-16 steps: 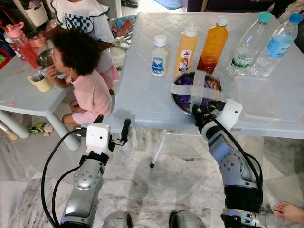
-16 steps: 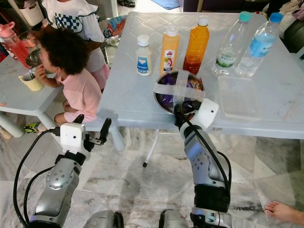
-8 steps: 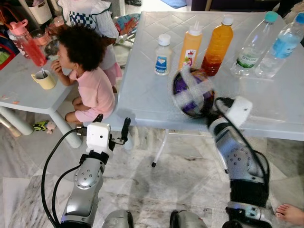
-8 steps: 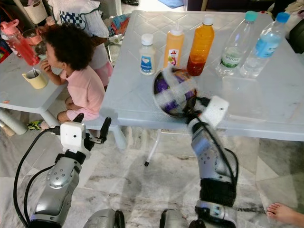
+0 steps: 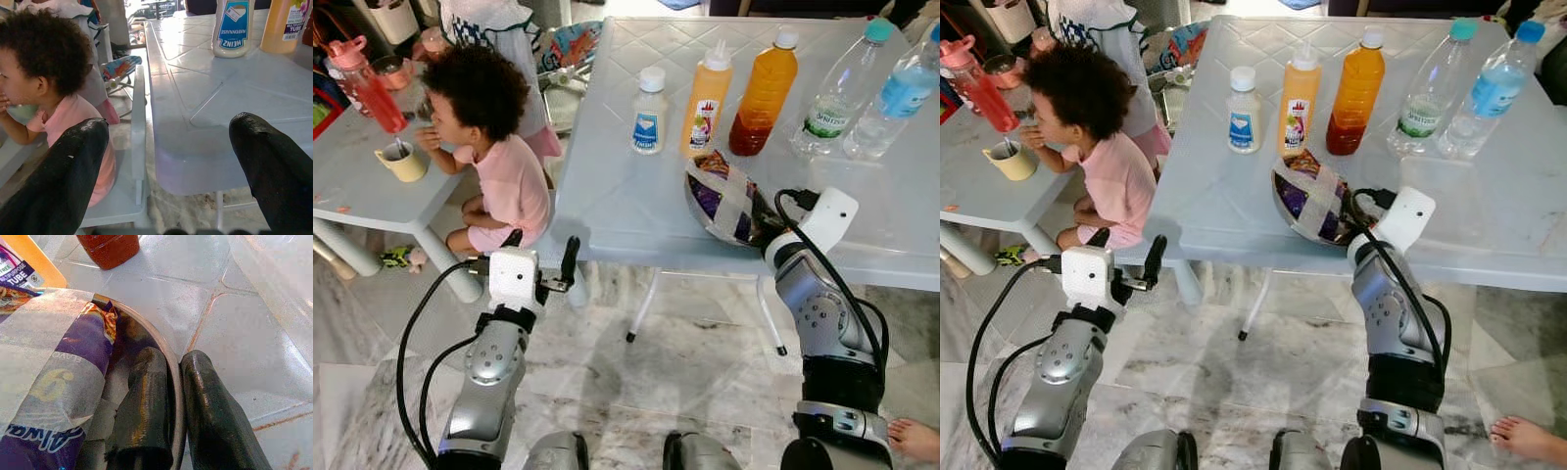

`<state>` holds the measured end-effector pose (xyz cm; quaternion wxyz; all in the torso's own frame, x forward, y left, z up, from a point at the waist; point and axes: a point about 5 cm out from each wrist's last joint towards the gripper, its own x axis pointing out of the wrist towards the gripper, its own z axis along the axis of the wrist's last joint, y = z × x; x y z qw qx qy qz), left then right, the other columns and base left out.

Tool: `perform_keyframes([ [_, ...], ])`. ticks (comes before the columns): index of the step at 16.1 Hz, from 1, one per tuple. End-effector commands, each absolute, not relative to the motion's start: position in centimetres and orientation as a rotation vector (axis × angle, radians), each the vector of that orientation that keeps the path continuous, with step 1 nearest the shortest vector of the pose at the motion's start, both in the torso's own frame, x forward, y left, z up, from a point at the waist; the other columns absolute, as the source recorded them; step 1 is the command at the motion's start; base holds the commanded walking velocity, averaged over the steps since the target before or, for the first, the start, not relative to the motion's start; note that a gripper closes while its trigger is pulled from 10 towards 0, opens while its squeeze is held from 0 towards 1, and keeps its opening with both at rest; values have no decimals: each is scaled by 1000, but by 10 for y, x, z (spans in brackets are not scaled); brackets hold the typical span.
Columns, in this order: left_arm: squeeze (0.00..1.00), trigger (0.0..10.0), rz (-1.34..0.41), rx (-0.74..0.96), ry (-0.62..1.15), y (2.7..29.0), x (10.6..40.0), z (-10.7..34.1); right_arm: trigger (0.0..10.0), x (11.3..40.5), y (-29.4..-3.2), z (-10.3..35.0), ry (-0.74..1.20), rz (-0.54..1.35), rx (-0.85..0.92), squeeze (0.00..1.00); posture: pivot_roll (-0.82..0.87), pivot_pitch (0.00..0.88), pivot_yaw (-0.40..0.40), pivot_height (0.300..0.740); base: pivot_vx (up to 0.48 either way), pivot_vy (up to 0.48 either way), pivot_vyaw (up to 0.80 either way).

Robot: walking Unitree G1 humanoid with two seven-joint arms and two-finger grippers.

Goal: Restocking fridge

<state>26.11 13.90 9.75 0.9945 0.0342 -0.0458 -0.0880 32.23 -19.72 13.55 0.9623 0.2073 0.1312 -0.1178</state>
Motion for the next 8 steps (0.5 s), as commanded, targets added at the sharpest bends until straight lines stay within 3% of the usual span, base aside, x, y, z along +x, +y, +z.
perform_keyframes([
  [1, 0, 10000, -170, 82, -92, 141, 262, 98, 4627, 322, -202, 128, 304, -266, 416, 0, 81, 116, 40, 740, 0, 0, 0],
  [2, 0, 10000, -167, 84, -92, 141, 262, 98, 10000, 325, -203, 131, 295, -244, 410, 529, 81, 114, 40, 740, 0, 0, 0],
  [3, 0, 10000, -165, 85, -91, 141, 262, 98, 10000, 326, -203, 132, 290, -228, 407, 1000, 81, 114, 40, 740, 0, 0, 0],
  [5, 0, 10000, -159, 87, -94, 142, 264, 98, 10000, 330, -200, 138, 268, -158, 299, 1000, 80, 111, 39, 740, 0, 0, 0],
  [8, 0, 10000, -154, 87, -98, 143, 265, 99, 10000, 333, -197, 146, 219, -114, 280, 1000, 79, 106, 40, 740, 0, 0, 0],
])
